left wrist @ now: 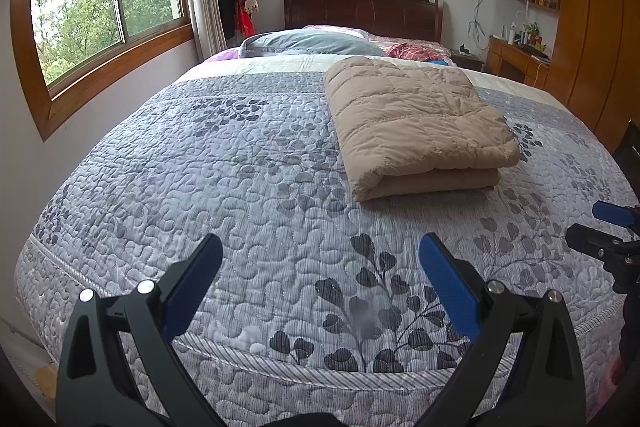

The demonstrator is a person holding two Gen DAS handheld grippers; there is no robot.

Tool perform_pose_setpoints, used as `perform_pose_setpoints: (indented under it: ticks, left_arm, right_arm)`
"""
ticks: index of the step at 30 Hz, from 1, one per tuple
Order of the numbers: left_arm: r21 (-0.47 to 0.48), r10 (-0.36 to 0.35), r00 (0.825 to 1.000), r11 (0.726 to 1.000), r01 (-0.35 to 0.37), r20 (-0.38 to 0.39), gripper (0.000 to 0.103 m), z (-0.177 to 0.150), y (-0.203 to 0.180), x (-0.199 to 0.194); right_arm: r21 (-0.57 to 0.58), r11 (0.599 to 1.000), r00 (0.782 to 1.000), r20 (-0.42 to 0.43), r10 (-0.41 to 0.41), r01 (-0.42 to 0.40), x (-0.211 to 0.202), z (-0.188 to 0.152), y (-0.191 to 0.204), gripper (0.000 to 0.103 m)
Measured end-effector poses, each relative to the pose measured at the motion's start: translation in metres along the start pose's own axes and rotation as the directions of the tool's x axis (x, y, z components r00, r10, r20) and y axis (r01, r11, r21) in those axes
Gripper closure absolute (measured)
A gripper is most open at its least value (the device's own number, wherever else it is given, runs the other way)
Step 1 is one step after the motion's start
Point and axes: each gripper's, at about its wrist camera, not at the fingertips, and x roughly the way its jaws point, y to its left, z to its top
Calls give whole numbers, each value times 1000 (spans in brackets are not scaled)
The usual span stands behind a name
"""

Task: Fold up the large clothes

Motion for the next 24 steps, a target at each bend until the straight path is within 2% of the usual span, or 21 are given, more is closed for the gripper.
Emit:
perform_pose_setpoints:
  ticks: [24]
  left_arm:
    - [17,-6,1000,1000,6,-3,5,3,-2,2]
  right_arm:
    - [-1,1000,1000,-4,2,-2,2,0,0,4]
